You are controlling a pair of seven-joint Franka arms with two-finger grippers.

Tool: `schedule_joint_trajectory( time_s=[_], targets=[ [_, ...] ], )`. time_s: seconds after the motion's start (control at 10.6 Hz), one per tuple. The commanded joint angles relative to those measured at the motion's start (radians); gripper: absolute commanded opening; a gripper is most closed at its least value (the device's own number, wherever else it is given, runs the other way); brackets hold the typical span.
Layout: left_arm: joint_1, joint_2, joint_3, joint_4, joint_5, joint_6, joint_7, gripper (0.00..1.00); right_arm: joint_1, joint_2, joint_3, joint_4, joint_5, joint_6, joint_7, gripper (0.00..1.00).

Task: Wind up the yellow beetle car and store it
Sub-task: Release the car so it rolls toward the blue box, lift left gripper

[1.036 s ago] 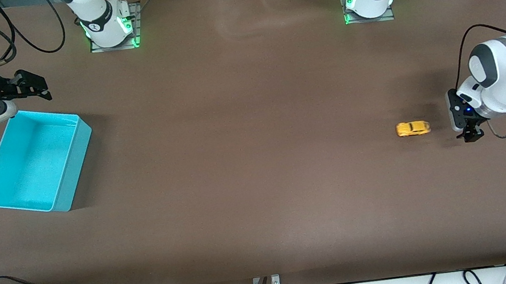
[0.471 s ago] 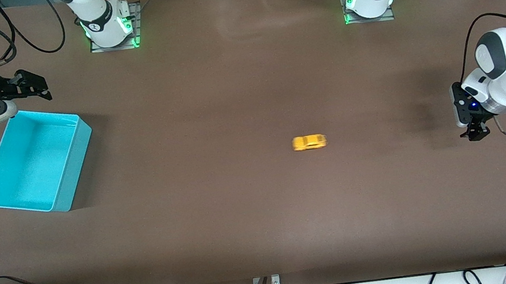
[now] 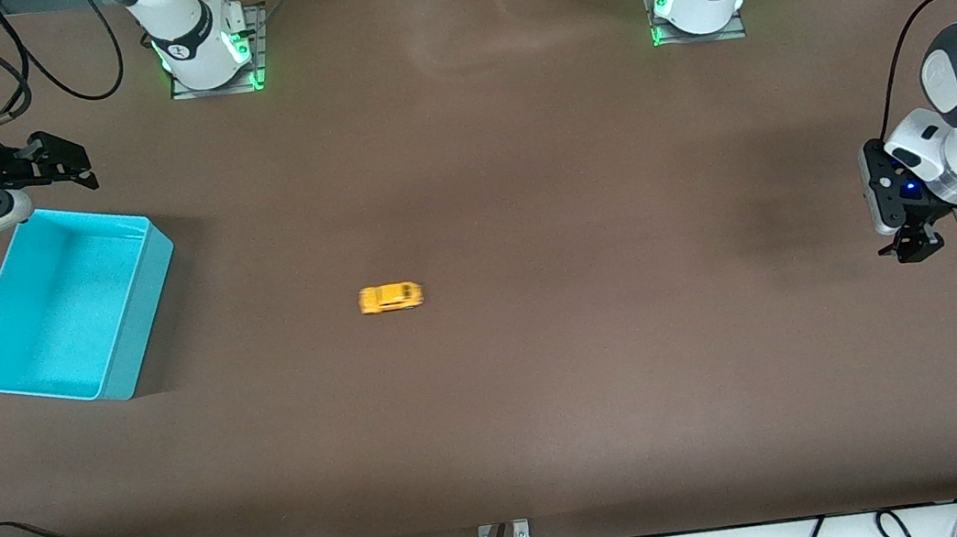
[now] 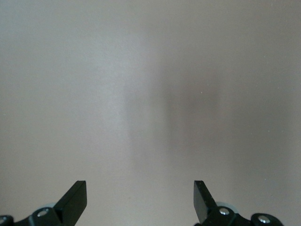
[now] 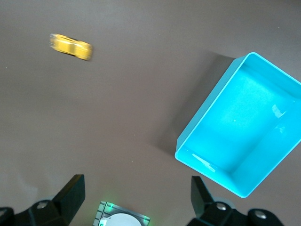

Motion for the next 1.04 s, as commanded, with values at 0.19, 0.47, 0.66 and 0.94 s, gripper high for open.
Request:
schedule_joint_trajectory(
  time_s=[0.19,0.47,0.66,0.94],
  targets=[
    [0.000,-0.003,-0.071,0.107,-0.073,-0.070,-0.036,1.00,0.002,-0.001,0.004,0.019,0.000,-0.025,0.017,1.00],
    [0.000,-0.003,-0.099,0.173,-0.091,-0.167,-0.184,1.00,0.002,-0.001,0.004,0.019,0.000,-0.025,0.017,1.00],
    [0.000,-0.018,-0.122,0.199,-0.089,-0.228,-0.374,1.00,0.011,0.002,0.004,0.017,0.000,-0.027,0.018,1.00],
    [-0.012,-0.075,-0.125,0.197,-0.091,-0.276,-0.662,1.00,0.014,0.005,0.004,0.017,0.000,-0.027,0.017,1.00]
  ],
)
